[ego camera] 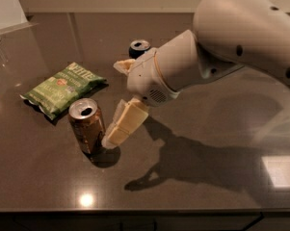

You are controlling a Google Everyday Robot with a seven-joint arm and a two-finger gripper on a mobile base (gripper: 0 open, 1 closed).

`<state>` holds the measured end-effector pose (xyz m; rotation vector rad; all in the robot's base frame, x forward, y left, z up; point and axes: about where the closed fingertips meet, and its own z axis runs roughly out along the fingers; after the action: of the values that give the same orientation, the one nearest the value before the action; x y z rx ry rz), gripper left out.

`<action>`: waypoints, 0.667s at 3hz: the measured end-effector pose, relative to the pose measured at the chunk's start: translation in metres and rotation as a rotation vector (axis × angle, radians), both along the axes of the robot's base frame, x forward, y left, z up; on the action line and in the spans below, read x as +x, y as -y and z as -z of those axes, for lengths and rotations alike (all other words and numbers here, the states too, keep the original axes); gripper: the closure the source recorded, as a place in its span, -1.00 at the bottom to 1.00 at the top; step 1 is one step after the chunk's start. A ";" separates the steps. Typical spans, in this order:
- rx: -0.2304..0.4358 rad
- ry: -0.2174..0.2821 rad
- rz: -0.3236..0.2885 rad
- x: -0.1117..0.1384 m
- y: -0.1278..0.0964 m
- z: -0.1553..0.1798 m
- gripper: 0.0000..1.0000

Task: Knock orange can over

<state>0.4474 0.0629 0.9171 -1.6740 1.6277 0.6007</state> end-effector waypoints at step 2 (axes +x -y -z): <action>0.051 -0.050 -0.057 -0.013 -0.045 0.013 -1.00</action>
Offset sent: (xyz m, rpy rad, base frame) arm -0.0169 0.0651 -0.0243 0.0801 0.0856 0.0795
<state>0.4345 0.1082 0.9039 -1.6848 1.5911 0.7123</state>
